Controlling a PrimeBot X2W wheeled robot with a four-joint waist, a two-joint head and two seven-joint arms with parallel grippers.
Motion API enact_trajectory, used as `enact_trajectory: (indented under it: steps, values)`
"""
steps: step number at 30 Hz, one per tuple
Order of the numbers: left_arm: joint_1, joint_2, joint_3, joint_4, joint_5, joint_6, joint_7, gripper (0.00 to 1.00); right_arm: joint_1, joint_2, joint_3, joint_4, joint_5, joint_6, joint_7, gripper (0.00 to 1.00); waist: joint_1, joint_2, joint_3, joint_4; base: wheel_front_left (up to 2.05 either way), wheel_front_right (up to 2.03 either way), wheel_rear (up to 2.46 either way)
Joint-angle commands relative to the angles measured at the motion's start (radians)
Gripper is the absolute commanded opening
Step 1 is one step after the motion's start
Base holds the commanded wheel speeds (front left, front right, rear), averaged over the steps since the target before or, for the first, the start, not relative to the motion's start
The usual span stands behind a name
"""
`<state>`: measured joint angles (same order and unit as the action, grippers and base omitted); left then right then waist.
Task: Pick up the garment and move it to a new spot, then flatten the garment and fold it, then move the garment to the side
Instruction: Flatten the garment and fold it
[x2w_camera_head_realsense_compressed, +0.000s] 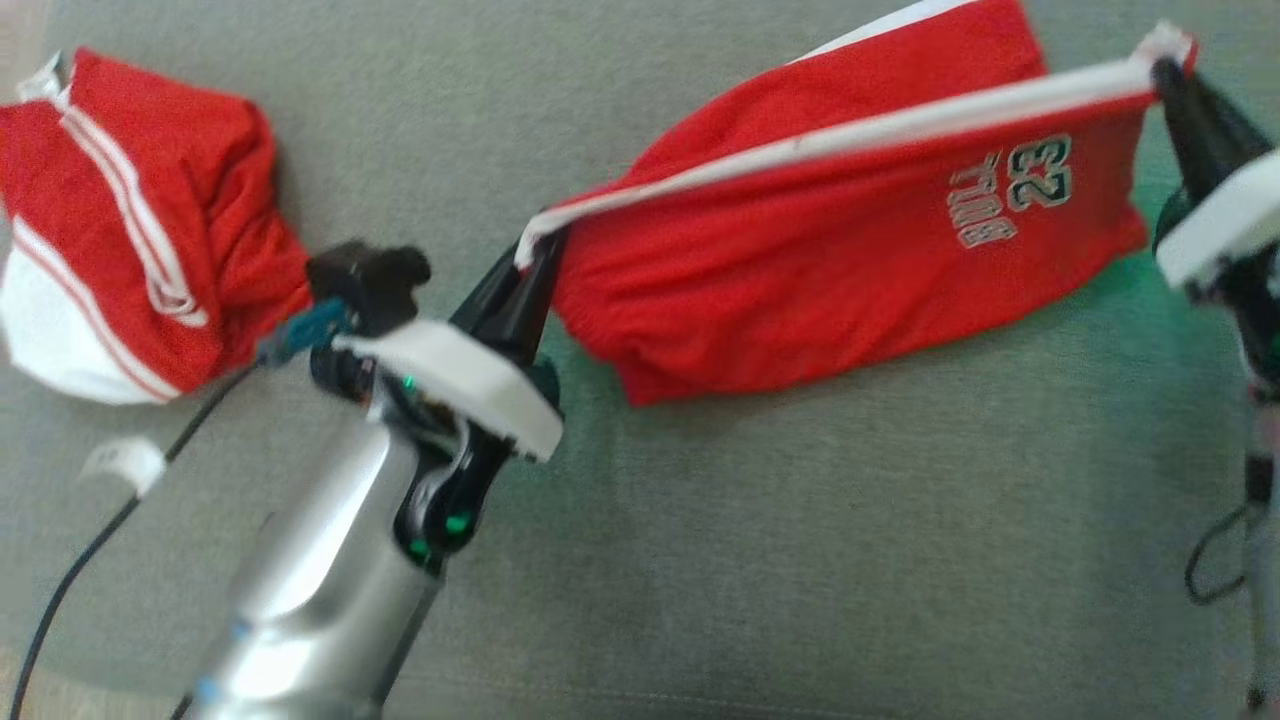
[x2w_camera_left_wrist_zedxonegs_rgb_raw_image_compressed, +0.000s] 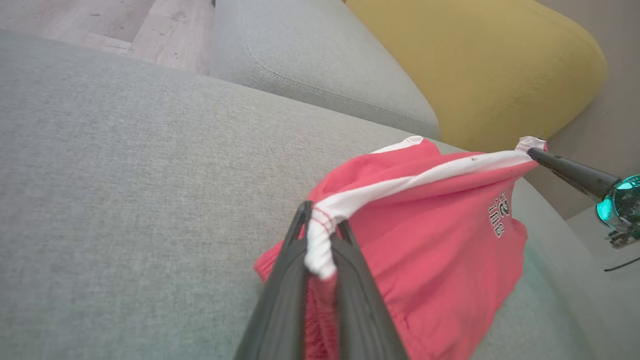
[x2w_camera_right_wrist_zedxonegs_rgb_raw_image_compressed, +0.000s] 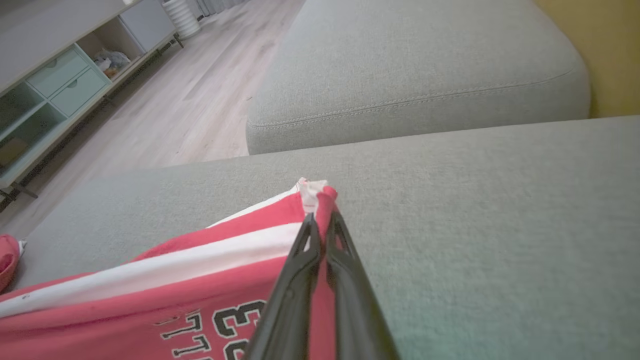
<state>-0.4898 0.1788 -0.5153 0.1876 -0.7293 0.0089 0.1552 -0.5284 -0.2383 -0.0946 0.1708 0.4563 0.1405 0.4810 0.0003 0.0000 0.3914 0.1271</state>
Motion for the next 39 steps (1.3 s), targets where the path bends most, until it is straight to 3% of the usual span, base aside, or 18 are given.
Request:
enact_trajectory:
  steps: [1, 5, 14, 15, 16, 17, 18, 21, 24, 32, 36, 39]
  values:
    - [-0.078, 0.003, 0.038, 0.033, 0.007, -0.018, -0.021, 0.00, -0.090, -0.034, 0.022, 0.042, 0.005, -0.010, -0.031, 0.00, -0.0003, 0.0000, 0.047, 0.052, 0.00, 0.00, 0.00]
    - [-0.157, -0.039, 0.024, 0.143, 0.004, -0.053, -0.038, 0.00, -0.208, -0.044, 0.061, 0.198, 0.002, -0.010, -0.073, 0.00, -0.0003, 0.0000, 0.064, 0.075, 0.00, 0.00, 0.00]
    - [-0.233, -0.084, -0.005, 0.310, -0.021, -0.102, -0.069, 0.00, -0.342, -0.039, 0.160, 0.422, 0.028, -0.010, -0.199, 0.00, -0.0003, 0.0000, 0.080, 0.083, 0.00, 0.00, 0.00]
    - [-0.237, -0.087, -0.011, 0.321, -0.023, -0.108, -0.075, 0.00, -0.349, -0.040, 0.173, 0.444, 0.035, -0.010, -0.212, 0.33, -0.0003, 0.0000, 0.080, 0.083, 0.00, 0.00, 0.00]
    - [-0.240, -0.091, -0.018, 0.330, -0.028, -0.113, -0.080, 0.38, -0.353, -0.041, 0.188, 0.462, 0.041, -0.010, -0.223, 1.00, -0.0003, 0.0000, 0.080, 0.082, 0.00, 0.00, 0.00]
    - [-0.241, -0.093, -0.025, 0.340, -0.030, -0.117, -0.084, 0.97, -0.356, -0.043, 0.203, 0.475, 0.047, -0.010, -0.239, 1.00, -0.0003, 0.0000, 0.079, 0.082, 0.00, 0.00, 0.00]
    - [-0.242, -0.095, -0.031, 0.348, -0.031, -0.120, -0.089, 1.00, -0.356, -0.046, 0.217, 0.486, 0.054, -0.010, -0.255, 1.00, -0.0003, 0.0000, 0.077, 0.080, 0.00, 0.00, 0.00]
    - [-0.238, -0.095, -0.034, 0.364, -0.026, -0.122, -0.129, 1.00, -0.346, -0.058, 0.268, 0.496, 0.073, -0.010, -0.313, 1.00, -0.0003, 0.0000, 0.067, 0.072, 0.00, 0.00, 0.00]
    - [-0.221, -0.089, -0.025, 0.370, -0.007, -0.097, -0.188, 1.00, -0.323, -0.079, 0.318, 0.473, 0.081, -0.010, -0.392, 1.00, -0.0003, 0.0000, 0.051, 0.059, 0.00, 0.00, 0.00]
    - [-0.152, -0.024, 0.018, 0.308, 0.123, 0.073, -0.389, 1.00, -0.216, -0.137, 0.343, 0.336, -0.003, -0.010, -0.579, 1.00, -0.0003, 0.0000, -0.010, 0.005, 0.00, 0.00, 0.00]
    - [-0.126, 0.020, 0.060, 0.233, 0.202, 0.153, -0.413, 1.00, -0.131, -0.117, 0.284, 0.217, -0.050, -0.010, -0.597, 1.00, -0.0003, 0.0000, -0.035, -0.027, 0.00, 0.00, 0.00]
    - [-0.100, 0.052, 0.102, 0.159, 0.263, 0.188, -0.416, 1.00, -0.054, -0.083, 0.235, 0.112, -0.085, -0.010, -0.579, 1.00, -0.0003, 0.0000, -0.048, -0.053, 0.00, 0.00, 0.00]
